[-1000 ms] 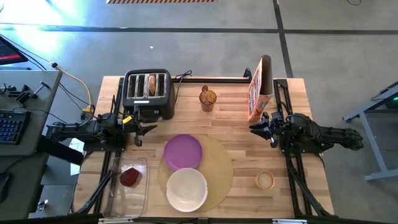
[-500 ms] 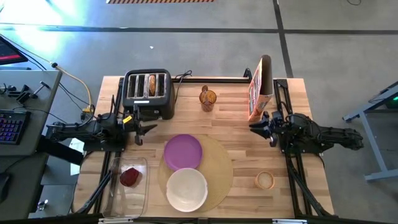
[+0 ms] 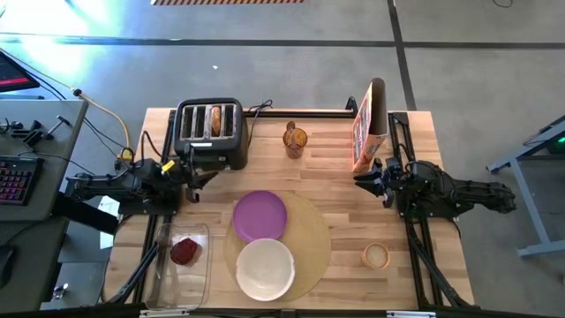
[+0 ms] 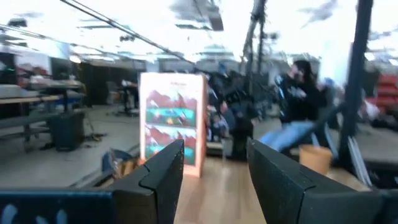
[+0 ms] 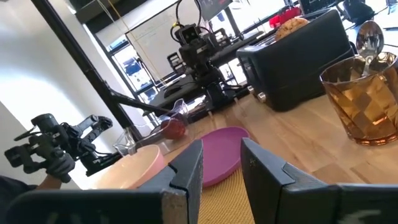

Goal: Arrange a breakfast setting
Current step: Put the bagel from the toaster onto the purple plate

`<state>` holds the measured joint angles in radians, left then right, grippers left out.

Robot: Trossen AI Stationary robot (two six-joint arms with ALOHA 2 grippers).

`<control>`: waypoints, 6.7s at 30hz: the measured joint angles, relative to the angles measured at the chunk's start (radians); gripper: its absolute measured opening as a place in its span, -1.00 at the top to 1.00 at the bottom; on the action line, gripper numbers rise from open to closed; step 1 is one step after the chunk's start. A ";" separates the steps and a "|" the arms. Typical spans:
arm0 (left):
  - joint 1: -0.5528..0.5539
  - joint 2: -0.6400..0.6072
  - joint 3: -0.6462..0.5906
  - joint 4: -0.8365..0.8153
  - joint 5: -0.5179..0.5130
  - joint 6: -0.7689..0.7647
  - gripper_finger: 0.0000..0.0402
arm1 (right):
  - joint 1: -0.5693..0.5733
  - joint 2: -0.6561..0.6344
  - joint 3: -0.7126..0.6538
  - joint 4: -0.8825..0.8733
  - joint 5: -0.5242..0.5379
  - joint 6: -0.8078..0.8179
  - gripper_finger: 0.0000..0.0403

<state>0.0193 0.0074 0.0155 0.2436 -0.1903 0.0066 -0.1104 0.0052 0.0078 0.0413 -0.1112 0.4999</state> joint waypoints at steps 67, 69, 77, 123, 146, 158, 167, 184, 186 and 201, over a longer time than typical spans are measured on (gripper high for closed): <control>0.528 1.055 0.888 -0.719 -0.445 -0.216 0.16 | 0.000 0.000 0.031 0.233 0.041 0.069 0.55; 0.539 1.075 0.889 -0.731 -0.420 -0.224 0.16 | 0.000 0.000 0.031 0.233 0.041 0.069 0.55; 0.569 1.130 0.889 -0.779 -0.418 -0.267 0.16 | 0.000 0.000 0.031 0.233 0.041 0.069 0.55; 0.603 1.245 0.889 -0.882 -0.376 -0.451 0.24 | 0.000 0.000 0.031 0.229 0.041 0.069 0.55; 0.601 1.235 0.887 -0.854 -0.367 -0.476 0.68 | 0.000 0.000 0.031 0.216 0.041 0.060 0.55; 0.595 1.153 0.887 -0.850 -0.353 -0.441 0.69 | 0.000 0.000 0.031 0.210 0.041 0.060 0.55; 0.595 1.081 0.889 -0.843 -0.347 -0.418 0.69 | 0.000 0.000 0.031 0.210 0.052 0.060 0.55; 0.595 0.933 0.890 -0.843 -0.334 -0.316 0.69 | 0.000 0.000 0.031 0.210 0.052 0.061 0.55; 0.595 0.919 0.890 -0.841 -0.309 -0.300 0.69 | 0.000 0.000 0.031 0.210 0.052 0.060 0.55; 0.534 0.856 0.890 -0.710 0.047 -0.023 0.69 | 0.000 0.000 0.031 0.210 0.052 0.061 0.55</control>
<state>0.5534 0.8635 0.9058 -0.4661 -0.1434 -0.0169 -0.1107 0.0055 0.0391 0.2516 -0.0589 0.5606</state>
